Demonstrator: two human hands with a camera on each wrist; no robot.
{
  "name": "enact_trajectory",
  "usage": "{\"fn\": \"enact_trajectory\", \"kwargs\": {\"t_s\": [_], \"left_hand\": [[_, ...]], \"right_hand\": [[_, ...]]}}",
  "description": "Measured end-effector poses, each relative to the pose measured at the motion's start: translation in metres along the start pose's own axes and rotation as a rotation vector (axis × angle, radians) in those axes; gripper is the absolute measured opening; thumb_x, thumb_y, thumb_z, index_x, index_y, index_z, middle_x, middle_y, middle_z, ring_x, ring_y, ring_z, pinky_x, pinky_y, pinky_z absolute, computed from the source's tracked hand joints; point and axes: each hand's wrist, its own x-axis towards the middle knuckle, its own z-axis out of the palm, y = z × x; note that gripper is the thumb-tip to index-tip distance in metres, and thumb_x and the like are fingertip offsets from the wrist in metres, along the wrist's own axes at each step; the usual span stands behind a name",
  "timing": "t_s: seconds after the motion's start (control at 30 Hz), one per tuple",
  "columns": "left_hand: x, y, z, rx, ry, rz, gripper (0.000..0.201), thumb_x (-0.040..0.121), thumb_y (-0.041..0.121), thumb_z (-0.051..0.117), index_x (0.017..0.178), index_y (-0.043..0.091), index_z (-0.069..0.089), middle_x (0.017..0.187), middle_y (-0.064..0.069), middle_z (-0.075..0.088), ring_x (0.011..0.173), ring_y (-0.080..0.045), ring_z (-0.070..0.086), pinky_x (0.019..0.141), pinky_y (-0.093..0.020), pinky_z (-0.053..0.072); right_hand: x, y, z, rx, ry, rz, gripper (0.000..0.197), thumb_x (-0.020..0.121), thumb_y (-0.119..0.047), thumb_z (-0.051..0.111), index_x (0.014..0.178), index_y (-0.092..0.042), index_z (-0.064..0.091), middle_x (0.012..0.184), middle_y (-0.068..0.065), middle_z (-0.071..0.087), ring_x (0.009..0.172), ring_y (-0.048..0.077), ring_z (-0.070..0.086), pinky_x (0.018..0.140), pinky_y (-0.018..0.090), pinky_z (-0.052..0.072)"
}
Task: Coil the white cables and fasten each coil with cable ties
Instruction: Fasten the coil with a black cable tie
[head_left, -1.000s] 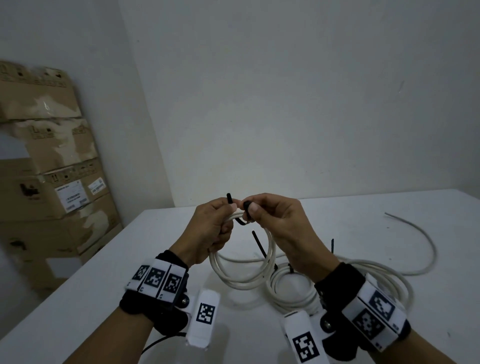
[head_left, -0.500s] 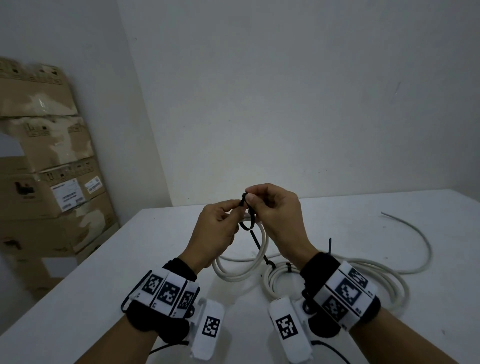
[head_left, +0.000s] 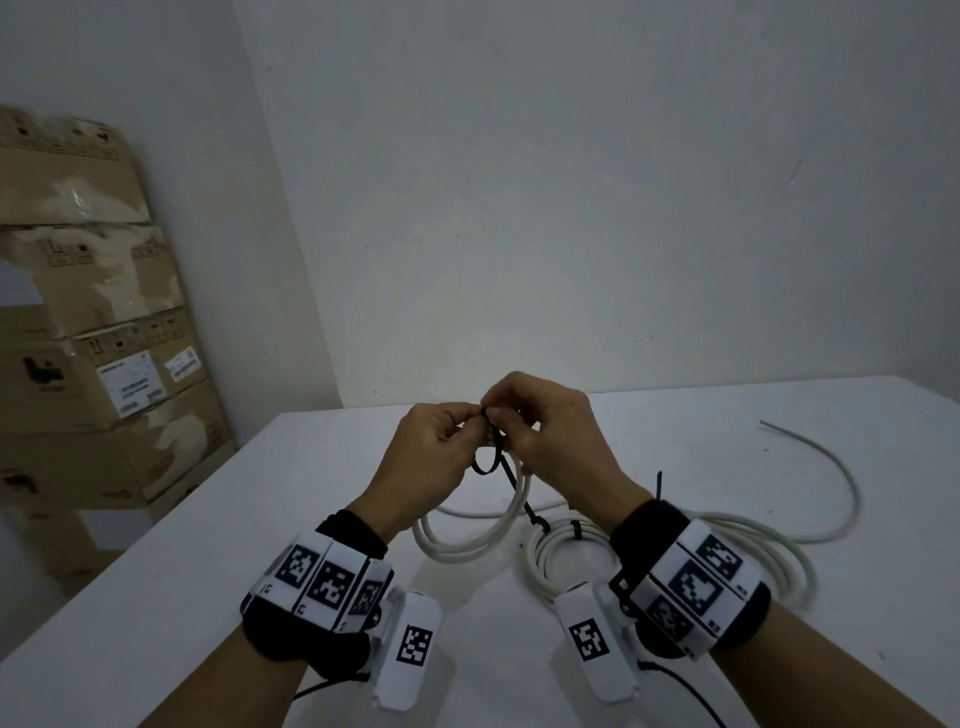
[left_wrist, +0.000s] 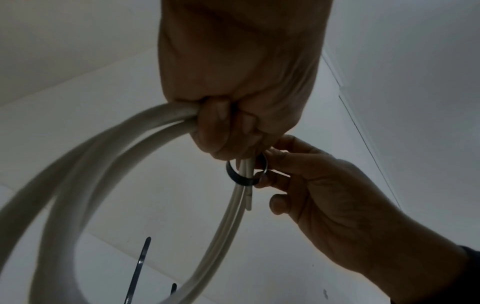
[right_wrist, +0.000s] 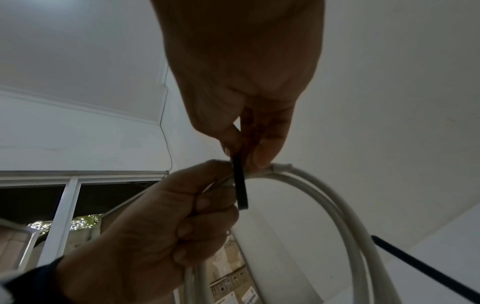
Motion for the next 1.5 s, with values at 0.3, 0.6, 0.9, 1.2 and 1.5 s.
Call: {"fn": "enact_trajectory", "kwargs": {"t_s": [0.3,0.6,0.9,1.2,1.5], "left_hand": [[0.002,-0.001,-0.006,-0.349,-0.200,-0.186,0.018,0.099,0.023,0.047,0.110,0.010,0.054,0.049,0.002,0.027,0.038,-0.008,0.017,0.037,-0.014,0.017],[0.001,0.001,-0.001,-0.604,-0.255,-0.320,0.017,0.098,0.025,0.045,0.086,0.016,0.051,0.048,0.001,0.027,0.030,-0.004,0.018,0.035,-0.007,0.015],[-0.015,-0.003,0.017,-0.595,-0.279,-0.322,0.016,0.099,0.023,0.046,0.085,0.015,0.051,0.050,0.001,0.024,0.034,-0.006,0.015,0.037,-0.010,0.013],[-0.014,0.001,0.023,-0.531,-0.268,-0.343,0.018,0.100,0.022,0.044,0.084,0.016,0.047,0.050,0.001,0.024,0.035,-0.008,0.015,0.040,-0.011,0.011],[0.001,-0.003,0.017,-0.855,-0.114,-0.400,0.017,0.093,0.030,0.050,0.092,0.014,0.053,0.043,0.005,0.025,0.028,-0.005,0.020,0.031,-0.009,0.013]], "right_hand": [[0.009,0.004,-0.012,0.004,-0.016,0.093,0.010,0.080,-0.012,0.073,0.071,-0.016,0.070,0.057,-0.009,0.062,0.052,0.002,0.054,0.053,0.018,0.045],[0.004,0.006,-0.008,0.005,0.128,-0.061,0.016,0.079,-0.003,0.071,0.069,-0.016,0.067,0.067,-0.006,0.066,0.062,0.003,0.056,0.059,0.011,0.041],[0.039,-0.019,-0.032,-0.188,0.146,-0.046,0.015,0.090,-0.010,0.059,0.076,-0.013,0.055,0.069,-0.015,0.054,0.059,-0.006,0.050,0.057,0.002,0.038],[0.049,-0.012,-0.033,-0.140,0.156,0.085,0.012,0.091,-0.013,0.059,0.079,-0.010,0.059,0.071,-0.007,0.059,0.059,0.003,0.054,0.048,0.005,0.040],[0.008,0.002,-0.051,0.023,-0.336,0.314,0.038,0.093,-0.042,0.051,0.119,-0.016,0.054,0.088,0.006,0.072,0.071,0.019,0.070,0.061,0.028,0.052]]}}
